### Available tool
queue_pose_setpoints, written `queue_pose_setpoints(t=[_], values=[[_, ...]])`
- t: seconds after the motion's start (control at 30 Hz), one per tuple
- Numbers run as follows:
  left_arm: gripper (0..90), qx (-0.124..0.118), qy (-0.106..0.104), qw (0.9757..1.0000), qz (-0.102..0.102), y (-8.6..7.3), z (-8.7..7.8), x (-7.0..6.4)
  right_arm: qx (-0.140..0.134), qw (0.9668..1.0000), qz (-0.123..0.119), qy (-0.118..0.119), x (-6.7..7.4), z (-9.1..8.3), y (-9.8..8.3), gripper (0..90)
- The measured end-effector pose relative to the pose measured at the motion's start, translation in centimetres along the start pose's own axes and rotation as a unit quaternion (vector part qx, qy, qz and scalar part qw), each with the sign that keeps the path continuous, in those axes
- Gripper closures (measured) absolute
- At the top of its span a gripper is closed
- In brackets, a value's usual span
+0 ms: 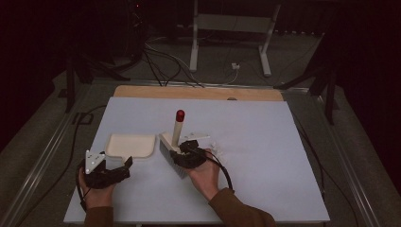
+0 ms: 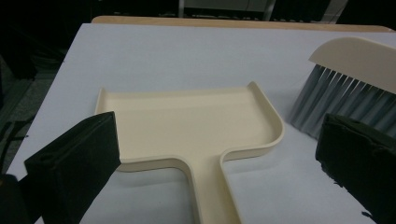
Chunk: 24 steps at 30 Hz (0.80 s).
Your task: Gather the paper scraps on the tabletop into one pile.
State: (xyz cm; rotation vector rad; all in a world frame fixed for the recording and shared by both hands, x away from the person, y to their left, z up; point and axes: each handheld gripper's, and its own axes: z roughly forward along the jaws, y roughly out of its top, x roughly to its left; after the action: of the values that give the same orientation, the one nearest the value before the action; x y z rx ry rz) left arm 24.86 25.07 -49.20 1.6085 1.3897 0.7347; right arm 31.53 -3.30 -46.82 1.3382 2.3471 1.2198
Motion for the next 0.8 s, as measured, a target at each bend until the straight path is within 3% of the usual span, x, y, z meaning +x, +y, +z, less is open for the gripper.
queue_pose_setpoints(t=[0.43, 0.8], values=[[0.6, 0.0, 0.0, 1.0, -0.001, 0.0, 0.1, 0.0, 0.0, 0.9984, 0.026, -0.05, -3.5, -1.9, -0.5, 67.7], [0.6, 0.0, 0.001, 1.0, -0.001, 0.0, 0.0, 0.0, -0.002, 0.9947, 0.048, -0.091, -7.3, -4.2, -1.2, 67.7]])
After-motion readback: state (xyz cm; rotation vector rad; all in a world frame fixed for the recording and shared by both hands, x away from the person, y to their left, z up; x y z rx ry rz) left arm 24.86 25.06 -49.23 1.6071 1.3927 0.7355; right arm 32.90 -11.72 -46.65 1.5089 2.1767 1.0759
